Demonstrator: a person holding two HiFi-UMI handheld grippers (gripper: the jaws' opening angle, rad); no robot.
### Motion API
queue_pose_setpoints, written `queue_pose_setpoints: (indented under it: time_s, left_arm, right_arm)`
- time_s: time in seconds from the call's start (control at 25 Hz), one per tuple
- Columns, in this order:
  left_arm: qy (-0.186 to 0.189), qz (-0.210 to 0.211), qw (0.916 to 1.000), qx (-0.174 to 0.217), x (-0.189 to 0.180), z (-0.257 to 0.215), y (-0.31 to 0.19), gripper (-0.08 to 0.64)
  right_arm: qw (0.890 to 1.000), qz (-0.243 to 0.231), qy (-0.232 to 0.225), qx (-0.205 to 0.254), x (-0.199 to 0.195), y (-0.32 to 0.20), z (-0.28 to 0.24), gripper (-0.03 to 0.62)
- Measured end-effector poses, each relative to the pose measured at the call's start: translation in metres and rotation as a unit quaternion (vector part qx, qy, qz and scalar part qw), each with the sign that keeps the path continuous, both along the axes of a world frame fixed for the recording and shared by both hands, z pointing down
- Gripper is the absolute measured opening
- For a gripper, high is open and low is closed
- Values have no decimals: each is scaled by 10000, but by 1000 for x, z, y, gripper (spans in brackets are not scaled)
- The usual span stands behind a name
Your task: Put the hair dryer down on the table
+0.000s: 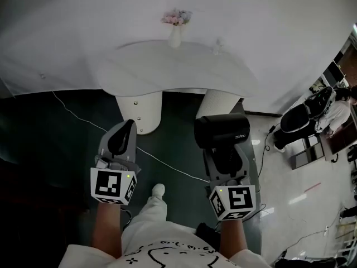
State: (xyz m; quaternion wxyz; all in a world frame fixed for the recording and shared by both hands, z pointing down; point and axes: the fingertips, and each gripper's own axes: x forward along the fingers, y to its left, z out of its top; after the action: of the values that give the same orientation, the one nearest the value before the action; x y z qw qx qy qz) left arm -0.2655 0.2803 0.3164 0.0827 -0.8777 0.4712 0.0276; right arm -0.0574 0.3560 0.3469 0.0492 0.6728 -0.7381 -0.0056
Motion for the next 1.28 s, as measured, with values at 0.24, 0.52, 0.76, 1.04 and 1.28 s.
queue_pose_setpoints:
  time_s: [0.24, 0.52, 0.76, 1.04, 1.28]
  left_arm:
    - [-15, -31, 10000, -79, 0, -1, -91, 20]
    - [86, -256, 9996, -60, -19, -10, -192, 20]
    - [164, -256, 9995, -78, -21, -4, -228, 20]
    - [232, -157, 9995, -139, -5, 2, -249, 20]
    - [215, -126, 9996, -132, 24, 6, -275, 20]
  right_arm:
    - [9999, 24, -129, -64, 5, -88, -4, 253]
    - [9998, -26, 84, -177, -6, -182, -9, 253]
    - [9996, -2, 95, -248, -7, -216, 0, 253]
    - [9995, 20, 75, -310, 8, -237, 2, 253]
    - [9995, -34, 31, -299, 35, -266, 10, 255]
